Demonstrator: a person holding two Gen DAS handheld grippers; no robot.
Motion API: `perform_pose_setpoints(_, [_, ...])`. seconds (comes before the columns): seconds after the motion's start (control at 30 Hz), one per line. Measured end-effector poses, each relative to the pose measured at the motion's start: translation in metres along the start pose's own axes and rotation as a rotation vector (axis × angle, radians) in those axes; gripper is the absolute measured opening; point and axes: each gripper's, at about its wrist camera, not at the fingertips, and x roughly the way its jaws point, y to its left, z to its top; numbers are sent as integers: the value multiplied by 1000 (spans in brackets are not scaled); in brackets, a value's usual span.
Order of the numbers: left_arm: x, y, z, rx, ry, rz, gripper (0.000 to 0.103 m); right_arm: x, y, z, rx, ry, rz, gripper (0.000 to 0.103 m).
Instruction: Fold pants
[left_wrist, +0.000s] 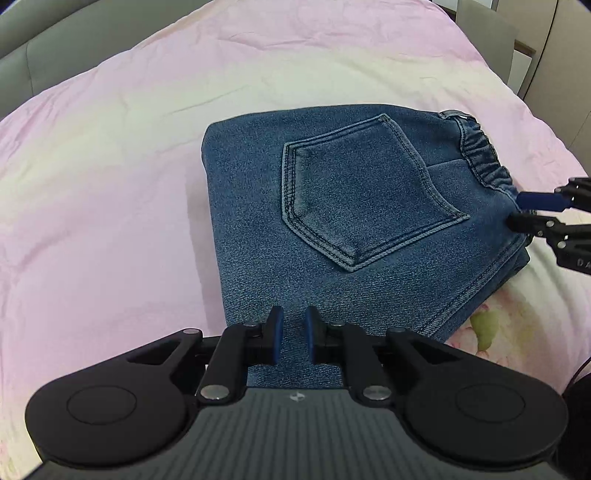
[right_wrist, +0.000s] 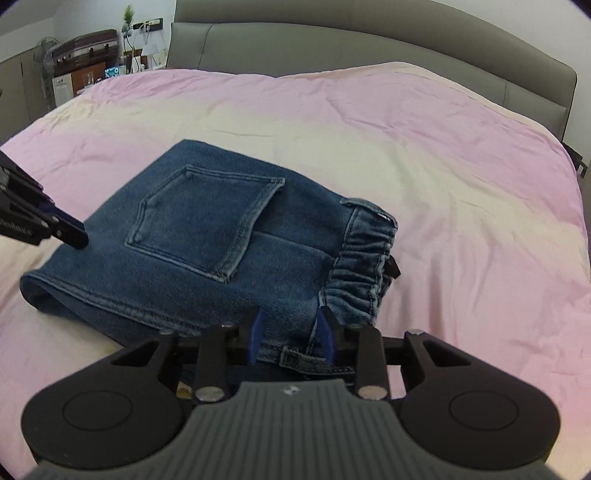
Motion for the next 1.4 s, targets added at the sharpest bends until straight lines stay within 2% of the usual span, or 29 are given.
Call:
perform_pose_setpoints(0.27, [26,7,-4,-26,31,-22,19,25,-12,-14,71,42,17,28])
perform_pose_setpoints(0.53, [10,9,-2,-50,-2,-23,19,21,-9,-3,80,44,-11,29])
perform_pose_setpoints(0.6, [-1,15,-6,-84,-23,-40,26,14,-11,1,101,31,-9,30])
perform_pose_setpoints(0.63, [-6,20,-7,-106,-36,-48,30,8,-14,1,124,19,0,35])
perform_pose_setpoints(0.67, [-12,27,-11,-132,-58,-53,39,2,-19,2,161,5,20,40])
perform_pose_setpoints(0.7, [-16,32,-13,-158,-83,-56,47,-5,-23,1,209,-7,35,54])
perform_pose_setpoints(0.73, [-20,39,-14,-185,-101,-60,50,-12,-29,-2,266,-18,43,62])
perform_pose_setpoints(0.93, [-20,81,-14,-394,-141,-140,65,-25,-72,-35,620,-43,110,67])
perform_pose_setpoints(1.07, [-2,92,-8,-454,-113,-193,70,-7,-103,-60,826,-4,162,68])
perform_pose_setpoints(1.23, [27,98,-2,-500,-75,-233,73,22,-126,-71,961,36,268,73])
perform_pose_setpoints(1.4, [47,102,4,-525,-55,-278,74,45,-141,-68,1017,55,360,73])
